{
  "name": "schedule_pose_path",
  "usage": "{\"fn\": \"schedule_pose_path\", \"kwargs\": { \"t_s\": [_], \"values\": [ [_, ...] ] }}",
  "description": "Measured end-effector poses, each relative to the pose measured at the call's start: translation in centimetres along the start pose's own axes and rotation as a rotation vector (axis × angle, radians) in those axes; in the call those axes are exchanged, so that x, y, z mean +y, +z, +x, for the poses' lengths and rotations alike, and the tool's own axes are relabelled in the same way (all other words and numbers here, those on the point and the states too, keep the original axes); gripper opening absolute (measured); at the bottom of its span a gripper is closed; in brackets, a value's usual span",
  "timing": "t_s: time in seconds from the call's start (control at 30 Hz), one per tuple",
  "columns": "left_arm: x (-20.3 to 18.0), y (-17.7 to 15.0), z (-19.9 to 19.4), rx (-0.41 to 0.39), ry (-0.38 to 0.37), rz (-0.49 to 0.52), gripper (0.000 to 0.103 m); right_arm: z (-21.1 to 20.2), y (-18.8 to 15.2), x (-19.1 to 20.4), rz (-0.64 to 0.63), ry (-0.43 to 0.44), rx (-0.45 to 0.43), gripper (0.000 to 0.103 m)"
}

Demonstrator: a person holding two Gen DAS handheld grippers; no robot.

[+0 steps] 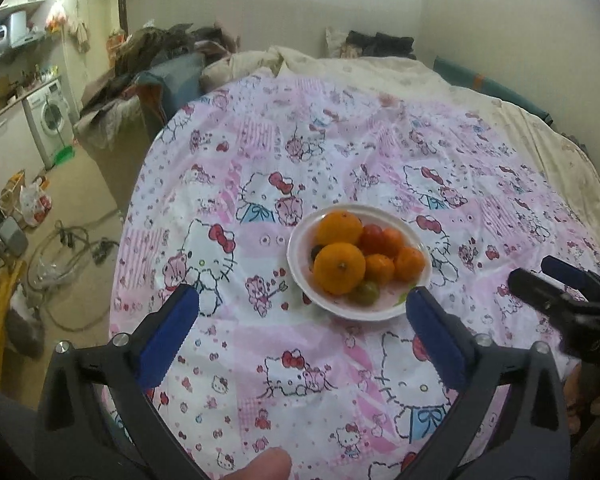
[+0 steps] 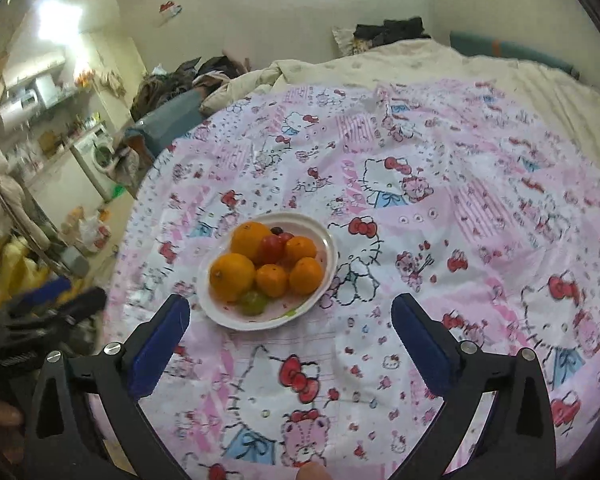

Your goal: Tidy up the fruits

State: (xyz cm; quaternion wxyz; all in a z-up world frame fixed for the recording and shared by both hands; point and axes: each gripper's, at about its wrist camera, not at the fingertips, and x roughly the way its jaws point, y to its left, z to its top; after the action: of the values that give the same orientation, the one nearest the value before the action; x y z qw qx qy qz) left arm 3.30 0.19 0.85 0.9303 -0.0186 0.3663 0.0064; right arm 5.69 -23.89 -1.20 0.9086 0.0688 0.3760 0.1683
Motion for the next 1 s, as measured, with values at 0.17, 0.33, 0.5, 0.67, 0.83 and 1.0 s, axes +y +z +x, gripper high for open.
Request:
{"fn": "schedule_pose_path", "kwargs": {
  "t_s": [0.17, 0.33, 0.5, 0.67, 0.83, 1.0],
  "values": [
    [-0.3, -0.2, 0.7, 0.005, 0.012, 0.008, 0.102, 1.2, 0.0, 0.3, -0.018, -0.027, 0.001, 0.103],
    [-0.4, -0.2, 0.9, 0.007, 0.004, 0.003, 0.102, 1.5, -0.1, 0.1, -0.011, -0.031, 0.009, 0.103],
    [-0.5, -0.3, 0.8, 0.016, -0.008, -0.003, 0.102, 1.6, -0.2, 0.4, -0.023, -0.031, 0.009, 0.103],
    [-0.5, -0.3, 0.7, 0.021, -0.01, -0.009, 0.102, 1.6, -0.3, 0.5, -0.022, -0.029, 0.014, 0.103],
    [-0.4, -0.2, 0.7, 0.027, -0.008, -0.017, 0.102, 1.6, -0.2, 0.6, -0.027, -0.027, 0.011, 0.103],
    [-0.1, -0.3, 0.8, 0.028, -0.008, -0.03, 0.102, 1.6, -0.2, 0.6, -0.028, -0.029, 0.011, 0.103]
  ]
}}
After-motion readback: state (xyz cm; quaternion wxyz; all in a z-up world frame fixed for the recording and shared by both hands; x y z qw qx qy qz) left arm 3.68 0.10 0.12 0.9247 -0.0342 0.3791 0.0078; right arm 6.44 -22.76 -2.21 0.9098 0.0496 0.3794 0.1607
